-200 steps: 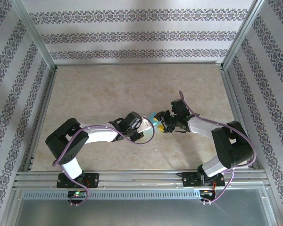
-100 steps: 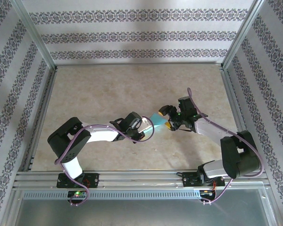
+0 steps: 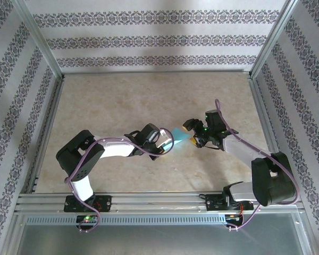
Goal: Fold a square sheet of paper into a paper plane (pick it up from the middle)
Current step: Fold the wing for the fifth time at the center of the table.
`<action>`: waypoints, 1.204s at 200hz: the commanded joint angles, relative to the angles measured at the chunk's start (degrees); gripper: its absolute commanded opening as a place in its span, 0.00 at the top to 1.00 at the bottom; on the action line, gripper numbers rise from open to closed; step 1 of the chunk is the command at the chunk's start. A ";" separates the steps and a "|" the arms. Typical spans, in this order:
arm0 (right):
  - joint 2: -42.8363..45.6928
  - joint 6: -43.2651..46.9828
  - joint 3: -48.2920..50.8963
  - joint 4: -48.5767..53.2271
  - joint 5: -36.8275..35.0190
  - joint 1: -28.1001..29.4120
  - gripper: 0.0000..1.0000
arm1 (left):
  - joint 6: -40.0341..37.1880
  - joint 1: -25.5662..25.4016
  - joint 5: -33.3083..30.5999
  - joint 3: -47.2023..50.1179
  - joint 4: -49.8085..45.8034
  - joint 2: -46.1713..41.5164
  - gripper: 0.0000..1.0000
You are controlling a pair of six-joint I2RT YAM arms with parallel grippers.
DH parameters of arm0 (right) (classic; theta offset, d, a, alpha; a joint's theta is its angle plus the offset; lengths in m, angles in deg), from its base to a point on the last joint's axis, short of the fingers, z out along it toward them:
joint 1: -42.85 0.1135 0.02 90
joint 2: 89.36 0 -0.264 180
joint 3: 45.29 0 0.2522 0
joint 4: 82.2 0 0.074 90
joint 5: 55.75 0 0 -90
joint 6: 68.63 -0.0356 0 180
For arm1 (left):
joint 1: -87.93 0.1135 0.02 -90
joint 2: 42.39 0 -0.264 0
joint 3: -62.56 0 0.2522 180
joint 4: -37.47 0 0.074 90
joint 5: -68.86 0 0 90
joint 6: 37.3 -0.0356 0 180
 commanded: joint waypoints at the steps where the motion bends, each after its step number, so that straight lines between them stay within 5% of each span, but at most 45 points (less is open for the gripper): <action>1: 2.61 4.47 1.55 -0.75 -1.67 -1.04 0.24 | 2.41 1.15 2.73 -2.76 -6.13 1.91 1.00; 66: 11.08 11.05 7.93 -3.08 -5.04 -2.99 0.32 | 6.92 2.83 10.00 -13.56 -21.48 9.49 1.00; 133: 13.04 14.10 11.21 -7.73 -2.30 -3.13 0.38 | 14.85 4.67 14.31 -14.08 -19.89 9.76 1.00; 241: -5.37 14.86 7.21 -21.36 5.19 7.58 0.82 | 27.27 6.70 14.73 -9.53 -12.19 9.60 1.00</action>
